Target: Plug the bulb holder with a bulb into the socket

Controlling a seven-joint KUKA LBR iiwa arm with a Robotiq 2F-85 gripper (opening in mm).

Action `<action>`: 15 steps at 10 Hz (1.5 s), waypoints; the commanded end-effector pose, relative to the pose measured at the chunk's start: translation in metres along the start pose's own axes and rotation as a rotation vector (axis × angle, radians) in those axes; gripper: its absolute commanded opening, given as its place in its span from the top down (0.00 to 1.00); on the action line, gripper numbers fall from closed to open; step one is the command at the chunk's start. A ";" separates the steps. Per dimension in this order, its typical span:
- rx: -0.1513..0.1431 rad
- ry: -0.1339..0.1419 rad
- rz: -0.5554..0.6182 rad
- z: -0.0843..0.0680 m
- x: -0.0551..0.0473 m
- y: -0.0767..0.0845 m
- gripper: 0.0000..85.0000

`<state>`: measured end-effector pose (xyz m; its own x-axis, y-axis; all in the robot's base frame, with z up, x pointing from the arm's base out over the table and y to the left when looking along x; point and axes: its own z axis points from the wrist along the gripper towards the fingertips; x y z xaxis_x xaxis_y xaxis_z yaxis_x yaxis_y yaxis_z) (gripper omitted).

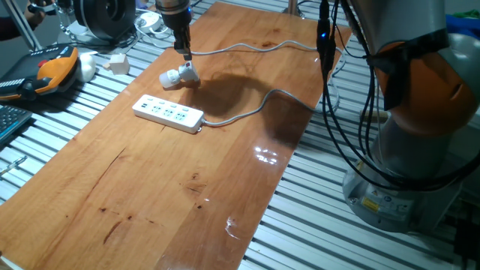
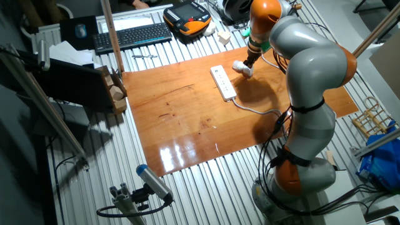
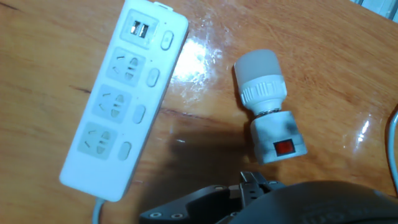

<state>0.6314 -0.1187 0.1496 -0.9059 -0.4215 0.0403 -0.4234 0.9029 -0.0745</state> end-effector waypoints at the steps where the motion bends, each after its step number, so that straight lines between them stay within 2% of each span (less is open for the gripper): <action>1: -0.003 -0.002 -0.002 0.002 -0.001 -0.003 1.00; 6: -0.003 -0.001 -0.010 0.002 -0.005 -0.011 1.00; 9: -0.036 -0.002 0.030 0.002 -0.005 -0.011 1.00; 11: -0.008 -0.018 0.104 0.002 -0.005 -0.011 1.00; 14: -0.002 -0.004 0.170 0.002 -0.005 -0.011 1.00; 15: 0.013 -0.001 0.150 0.002 -0.005 -0.011 1.00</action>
<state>0.6403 -0.1266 0.1479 -0.9576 -0.2870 0.0263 -0.2882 0.9529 -0.0942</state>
